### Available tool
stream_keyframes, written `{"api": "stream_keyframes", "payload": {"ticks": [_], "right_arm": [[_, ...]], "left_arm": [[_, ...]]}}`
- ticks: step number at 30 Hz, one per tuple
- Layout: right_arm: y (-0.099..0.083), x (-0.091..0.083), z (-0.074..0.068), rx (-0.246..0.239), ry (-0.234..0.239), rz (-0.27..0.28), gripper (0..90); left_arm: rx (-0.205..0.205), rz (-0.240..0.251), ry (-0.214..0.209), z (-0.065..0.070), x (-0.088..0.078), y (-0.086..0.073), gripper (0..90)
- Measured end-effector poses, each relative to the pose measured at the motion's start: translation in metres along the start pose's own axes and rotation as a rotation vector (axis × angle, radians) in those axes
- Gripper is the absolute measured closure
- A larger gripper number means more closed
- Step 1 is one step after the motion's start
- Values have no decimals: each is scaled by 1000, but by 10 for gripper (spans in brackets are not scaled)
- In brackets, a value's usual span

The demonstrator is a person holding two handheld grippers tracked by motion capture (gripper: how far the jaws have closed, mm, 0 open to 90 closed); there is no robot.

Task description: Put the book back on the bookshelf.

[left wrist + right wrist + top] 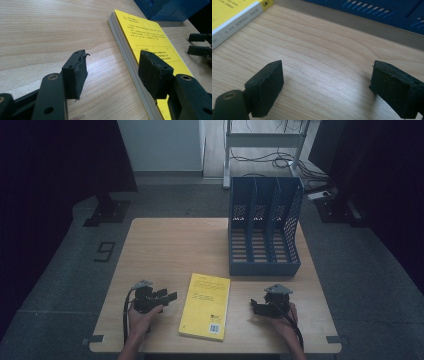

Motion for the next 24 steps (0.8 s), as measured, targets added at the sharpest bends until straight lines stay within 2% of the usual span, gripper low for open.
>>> {"api": "stream_keyframes", "payload": {"ticks": [11,14,18,23,24], "right_arm": [[2,2,1,37,-41,-9,112],[2,1,-1,51,-57,-15,127],[4,1,-4,47,-55,-27,130],[4,1,-6,60,-69,-29,132],[5,1,-7,65,-75,-34,133]], "left_arm": [[-13,-8,-25,-4,1,0,397],[-8,6,-25,-1,-2,3,397],[2,-1,-36,2,0,3,395],[-8,-13,-31,-2,3,0,395],[-19,-17,-17,-5,2,-2,395]]}}
Point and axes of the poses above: each handheld gripper's, and its own axes: x roughly forward along the jaws, y roughly out of its top, z roughly to its right, the point moved 3 cm from there along x, roughly forward along the jaws, and after that the axes turned 14 degrees about -y, right-handed, at the moved point
